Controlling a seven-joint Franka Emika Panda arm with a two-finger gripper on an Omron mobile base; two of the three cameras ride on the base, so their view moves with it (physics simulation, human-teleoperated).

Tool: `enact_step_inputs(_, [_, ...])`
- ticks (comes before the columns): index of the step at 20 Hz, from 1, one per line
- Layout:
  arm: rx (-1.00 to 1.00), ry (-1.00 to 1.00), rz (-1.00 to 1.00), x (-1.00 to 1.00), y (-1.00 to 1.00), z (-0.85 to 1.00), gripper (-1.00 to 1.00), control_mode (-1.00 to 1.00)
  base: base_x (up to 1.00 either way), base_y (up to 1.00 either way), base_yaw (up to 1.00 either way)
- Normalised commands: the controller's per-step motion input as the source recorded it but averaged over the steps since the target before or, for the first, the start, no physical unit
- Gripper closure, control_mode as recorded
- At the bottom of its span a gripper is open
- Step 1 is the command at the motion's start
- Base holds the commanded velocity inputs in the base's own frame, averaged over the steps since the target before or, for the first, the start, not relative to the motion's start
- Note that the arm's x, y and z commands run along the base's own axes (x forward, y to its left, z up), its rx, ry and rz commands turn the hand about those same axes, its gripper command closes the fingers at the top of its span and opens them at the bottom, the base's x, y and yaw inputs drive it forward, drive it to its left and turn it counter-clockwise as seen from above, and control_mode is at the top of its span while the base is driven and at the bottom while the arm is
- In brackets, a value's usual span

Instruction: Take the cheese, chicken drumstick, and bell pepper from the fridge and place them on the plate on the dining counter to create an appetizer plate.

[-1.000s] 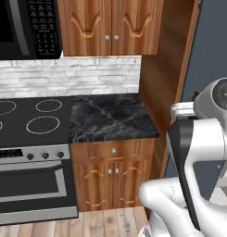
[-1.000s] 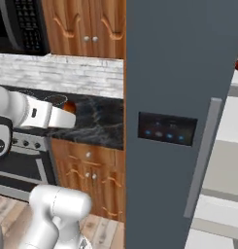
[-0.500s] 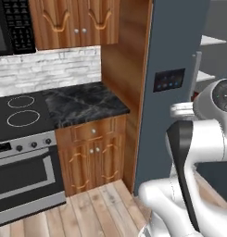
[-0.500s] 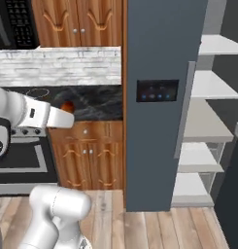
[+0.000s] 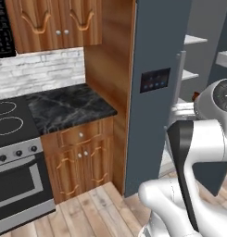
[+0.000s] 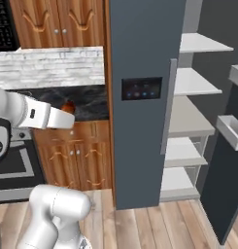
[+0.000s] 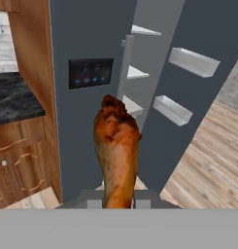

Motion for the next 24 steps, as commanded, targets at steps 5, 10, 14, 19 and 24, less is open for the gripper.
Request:
enact_step_inputs(5, [0.0, 0.0, 0.0, 0.0, 0.0, 0.0, 1.0, 1.0, -0.75, 0.85, -0.41])
enact_step_inputs(10, [0.0, 0.0, 0.0, 0.0, 0.0, 0.0, 1.0, 1.0, -0.75, 1.0, -0.31])
enact_step_inputs(14, [0.0, 0.0, 0.0, 0.0, 0.0, 0.0, 1.0, 1.0, -0.78, 0.88, -0.47])
enact_step_inputs(19, [0.0, 0.0, 0.0, 0.0, 0.0, 0.0, 1.0, 1.0, -0.61, 1.0, -0.09])
enact_step_inputs(24, [0.0, 0.0, 0.0, 0.0, 0.0, 0.0, 1.0, 1.0, -0.63, 1.0, -0.05])
